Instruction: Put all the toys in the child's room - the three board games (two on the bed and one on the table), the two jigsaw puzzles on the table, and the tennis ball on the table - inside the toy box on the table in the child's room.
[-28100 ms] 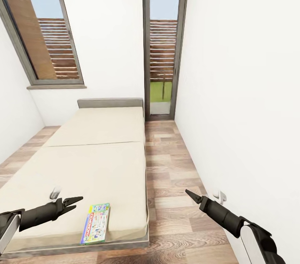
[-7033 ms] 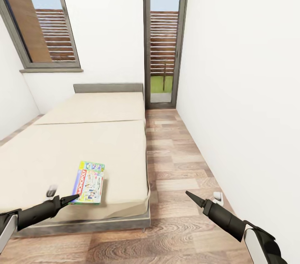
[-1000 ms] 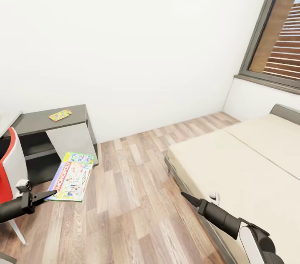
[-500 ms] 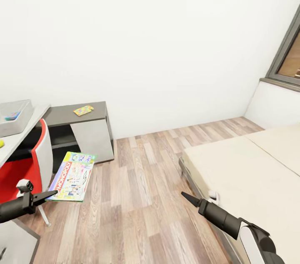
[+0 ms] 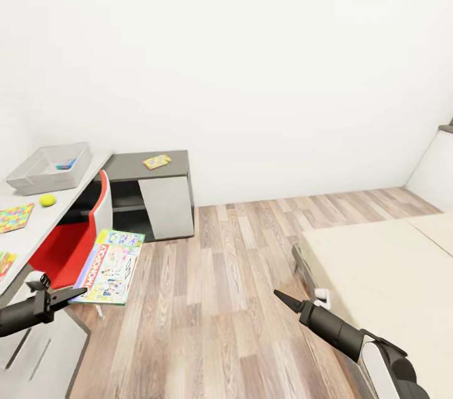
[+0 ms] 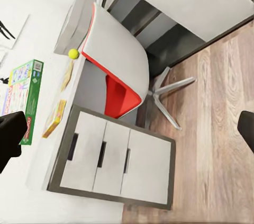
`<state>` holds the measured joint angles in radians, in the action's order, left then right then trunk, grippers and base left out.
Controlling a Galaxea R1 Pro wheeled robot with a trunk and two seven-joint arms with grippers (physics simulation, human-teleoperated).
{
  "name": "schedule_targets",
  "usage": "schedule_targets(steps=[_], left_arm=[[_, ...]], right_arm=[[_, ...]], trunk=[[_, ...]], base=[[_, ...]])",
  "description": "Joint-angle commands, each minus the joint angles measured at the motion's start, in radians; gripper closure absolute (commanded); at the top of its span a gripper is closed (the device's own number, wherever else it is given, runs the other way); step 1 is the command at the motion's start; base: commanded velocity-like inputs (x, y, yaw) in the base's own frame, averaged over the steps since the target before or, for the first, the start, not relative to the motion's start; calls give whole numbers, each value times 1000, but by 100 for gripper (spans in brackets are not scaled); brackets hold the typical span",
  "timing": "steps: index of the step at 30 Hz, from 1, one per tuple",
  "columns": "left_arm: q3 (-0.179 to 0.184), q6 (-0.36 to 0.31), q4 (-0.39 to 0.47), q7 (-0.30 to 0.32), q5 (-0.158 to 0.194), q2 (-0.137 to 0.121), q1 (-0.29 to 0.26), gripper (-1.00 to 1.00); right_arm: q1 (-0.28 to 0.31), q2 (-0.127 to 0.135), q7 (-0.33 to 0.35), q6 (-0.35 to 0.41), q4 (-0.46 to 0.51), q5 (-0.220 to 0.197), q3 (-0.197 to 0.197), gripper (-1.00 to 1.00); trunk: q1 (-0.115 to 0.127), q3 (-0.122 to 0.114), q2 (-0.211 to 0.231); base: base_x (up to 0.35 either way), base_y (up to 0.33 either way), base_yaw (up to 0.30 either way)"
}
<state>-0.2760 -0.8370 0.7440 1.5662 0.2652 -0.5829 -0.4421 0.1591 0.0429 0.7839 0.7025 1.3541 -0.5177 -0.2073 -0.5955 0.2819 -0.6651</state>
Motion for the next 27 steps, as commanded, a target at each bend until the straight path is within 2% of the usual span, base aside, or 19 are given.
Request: schedule_targets(steps=[1, 7, 16, 27], left_arm=[[0, -10, 0, 5, 0, 0, -1, 100], [0, -8, 2, 5, 0, 1, -1, 100], [48, -8, 3, 5, 0, 2, -1, 100], [54, -8, 3, 5, 0, 2, -1, 100]], right_arm=[[0, 0, 1, 6, 0, -4, -1, -100], [0, 1, 1, 6, 0, -4, -1, -100], [0, 7, 2, 6, 0, -4, -1, -100], [0, 8, 3, 6, 0, -4, -1, -100]], trunk=[[4, -1, 6], [27, -18, 48], [61, -42, 111], [103, -72, 188]], base=[[0, 0, 282], [0, 0, 282], [0, 0, 282], [0, 0, 282]])
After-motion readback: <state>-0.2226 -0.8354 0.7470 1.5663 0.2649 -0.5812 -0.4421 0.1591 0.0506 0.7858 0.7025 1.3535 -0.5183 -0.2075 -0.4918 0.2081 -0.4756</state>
